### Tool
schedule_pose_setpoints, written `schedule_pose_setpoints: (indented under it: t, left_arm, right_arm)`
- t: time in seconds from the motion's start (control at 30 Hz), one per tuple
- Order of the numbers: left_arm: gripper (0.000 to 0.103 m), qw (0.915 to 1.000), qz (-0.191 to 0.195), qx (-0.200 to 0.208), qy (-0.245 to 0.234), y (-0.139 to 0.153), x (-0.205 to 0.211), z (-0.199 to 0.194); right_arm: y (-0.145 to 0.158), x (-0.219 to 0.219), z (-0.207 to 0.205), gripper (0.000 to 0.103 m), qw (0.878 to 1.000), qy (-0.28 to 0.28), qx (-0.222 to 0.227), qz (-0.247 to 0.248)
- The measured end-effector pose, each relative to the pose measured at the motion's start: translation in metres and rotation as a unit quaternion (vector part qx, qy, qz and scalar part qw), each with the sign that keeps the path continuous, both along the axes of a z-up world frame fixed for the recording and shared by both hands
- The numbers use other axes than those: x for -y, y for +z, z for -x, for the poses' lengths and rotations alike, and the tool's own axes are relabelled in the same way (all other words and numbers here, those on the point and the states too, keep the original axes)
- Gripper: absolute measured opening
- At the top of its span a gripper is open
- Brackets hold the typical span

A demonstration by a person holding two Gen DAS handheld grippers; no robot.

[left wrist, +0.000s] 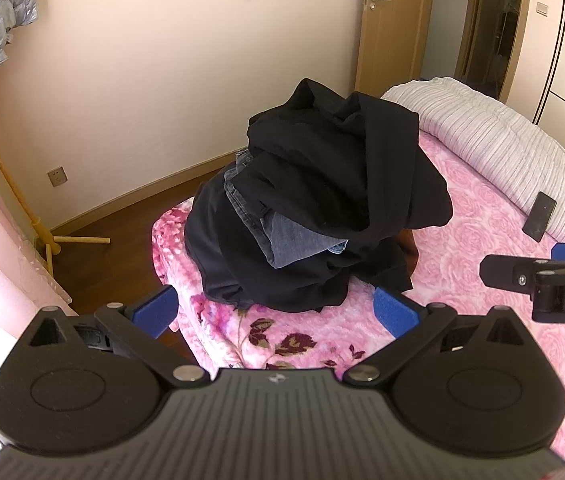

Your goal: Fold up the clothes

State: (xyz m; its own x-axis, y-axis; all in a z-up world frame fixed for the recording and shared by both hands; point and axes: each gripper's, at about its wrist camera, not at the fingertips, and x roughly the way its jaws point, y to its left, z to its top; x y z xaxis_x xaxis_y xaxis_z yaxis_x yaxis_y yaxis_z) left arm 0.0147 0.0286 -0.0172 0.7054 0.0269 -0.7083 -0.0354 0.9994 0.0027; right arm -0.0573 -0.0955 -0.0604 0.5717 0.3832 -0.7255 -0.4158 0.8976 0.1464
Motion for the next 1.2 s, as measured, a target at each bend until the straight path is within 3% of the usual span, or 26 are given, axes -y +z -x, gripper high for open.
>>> schedule_pose_setpoints:
  t: [1.2]
  left_arm:
    - [0.102, 0.9999, -0.009, -0.003, 0.007, -0.0020, 0.0046, -0.0028]
  right_arm:
    - [-0.0046, 0.0041, -0.0054, 0.103, 1.000, 0.000, -0.008, -0.006]
